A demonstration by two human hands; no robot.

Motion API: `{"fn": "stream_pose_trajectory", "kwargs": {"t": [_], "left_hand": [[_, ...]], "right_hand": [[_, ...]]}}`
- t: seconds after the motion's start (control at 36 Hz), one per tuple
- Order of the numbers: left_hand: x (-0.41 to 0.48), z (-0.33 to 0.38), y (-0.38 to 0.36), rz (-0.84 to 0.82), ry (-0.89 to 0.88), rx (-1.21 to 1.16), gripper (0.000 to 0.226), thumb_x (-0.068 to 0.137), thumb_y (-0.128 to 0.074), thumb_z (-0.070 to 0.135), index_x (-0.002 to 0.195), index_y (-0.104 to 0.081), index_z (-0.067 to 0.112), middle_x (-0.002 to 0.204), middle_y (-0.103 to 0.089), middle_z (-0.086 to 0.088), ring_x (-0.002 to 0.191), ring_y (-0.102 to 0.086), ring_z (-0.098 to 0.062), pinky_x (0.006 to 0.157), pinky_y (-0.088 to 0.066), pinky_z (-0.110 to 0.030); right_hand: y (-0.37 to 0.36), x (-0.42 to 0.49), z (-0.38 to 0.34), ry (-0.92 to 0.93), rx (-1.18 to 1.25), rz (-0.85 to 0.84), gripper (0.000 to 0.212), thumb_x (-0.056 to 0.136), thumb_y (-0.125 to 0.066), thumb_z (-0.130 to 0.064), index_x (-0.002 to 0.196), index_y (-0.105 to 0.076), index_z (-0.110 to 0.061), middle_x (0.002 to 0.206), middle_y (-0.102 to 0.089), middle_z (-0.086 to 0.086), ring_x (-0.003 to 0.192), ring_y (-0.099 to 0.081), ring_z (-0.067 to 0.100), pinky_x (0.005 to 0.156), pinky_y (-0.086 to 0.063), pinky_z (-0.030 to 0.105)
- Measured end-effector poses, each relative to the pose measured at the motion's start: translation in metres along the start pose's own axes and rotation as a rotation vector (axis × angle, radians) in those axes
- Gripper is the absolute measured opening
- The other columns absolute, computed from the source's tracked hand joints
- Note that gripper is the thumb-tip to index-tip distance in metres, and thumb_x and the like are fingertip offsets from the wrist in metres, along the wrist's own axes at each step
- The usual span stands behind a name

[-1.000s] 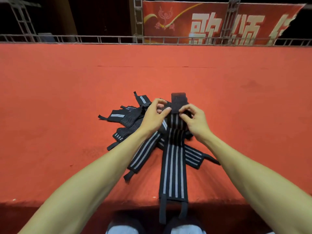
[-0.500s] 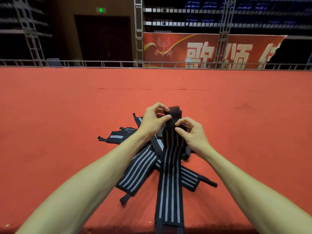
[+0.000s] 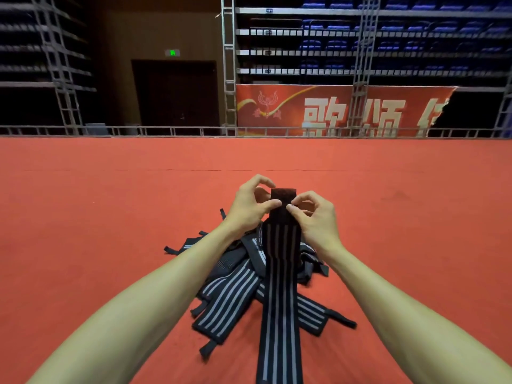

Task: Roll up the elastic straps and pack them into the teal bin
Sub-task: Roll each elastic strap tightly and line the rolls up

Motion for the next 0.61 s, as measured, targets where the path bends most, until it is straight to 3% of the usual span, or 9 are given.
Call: {"fn": "stream_pose_trajectory", "kwargs": {"t": [0.14, 0.25, 0.39, 0.5, 0.61], "left_hand": [[0.002, -0.002, -0.002, -0.024, 0.062, -0.056, 0.018, 0.086, -0.071, -0.002, 0.095, -0.065, 0.013, 0.076, -0.067, -0.001, 0.067, -0.061, -0.006, 0.066, -0.053, -0.025], [0.005, -0.006, -0.005, -0.001, 0.05, 0.012, 0.021, 0.083, -0.073, -0.003, 0.079, -0.066, 0.017, 0.062, -0.062, 0.012, 0.053, -0.052, 0.003, 0.058, -0.043, -0.016], [0.008, -0.008, -0.009, 0.041, 0.007, 0.078, 0.02, 0.081, -0.075, 0.0, 0.078, -0.067, 0.017, 0.067, -0.065, 0.01, 0.06, -0.057, 0.004, 0.064, -0.044, -0.014], [0.007, -0.008, -0.012, 0.019, -0.011, 0.087, 0.019, 0.082, -0.075, 0.0, 0.078, -0.067, 0.017, 0.07, -0.066, 0.008, 0.066, -0.058, -0.001, 0.069, -0.048, -0.021], [0.006, -0.008, -0.012, 0.003, -0.031, 0.098, 0.015, 0.083, -0.075, 0.002, 0.086, -0.069, 0.016, 0.078, -0.069, 0.001, 0.071, -0.062, -0.007, 0.077, -0.051, -0.027]], "right_hand": [[0.003, 0.004, 0.003, -0.045, -0.02, 0.019, 0.033, 0.083, -0.074, -0.007, 0.083, -0.047, -0.027, 0.069, -0.066, 0.002, 0.064, -0.063, 0.016, 0.061, -0.053, 0.04], [0.002, 0.004, 0.01, -0.135, 0.019, -0.004, 0.034, 0.087, -0.07, -0.008, 0.091, -0.048, -0.033, 0.077, -0.074, 0.002, 0.067, -0.071, 0.024, 0.062, -0.056, 0.042], [0.0, 0.005, 0.009, -0.188, 0.077, -0.049, 0.018, 0.089, -0.07, -0.01, 0.091, -0.059, -0.023, 0.071, -0.072, 0.0, 0.05, -0.06, 0.01, 0.047, -0.045, 0.026], [0.002, 0.009, 0.006, -0.195, 0.1, -0.041, 0.02, 0.087, -0.072, -0.01, 0.094, -0.057, -0.021, 0.077, -0.072, 0.005, 0.045, -0.057, 0.019, 0.041, -0.04, 0.024], [0.006, 0.01, 0.003, -0.17, 0.073, -0.051, 0.019, 0.088, -0.07, -0.003, 0.088, -0.061, -0.02, 0.08, -0.071, 0.007, 0.043, -0.057, 0.017, 0.038, -0.042, 0.023]]}}
Point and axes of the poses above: each hand's wrist, its own x-axis towards the middle knuckle, its own y-axis out of the back of the hand, z = x × y, the point moved 3 cm from there along x, towards the middle knuckle
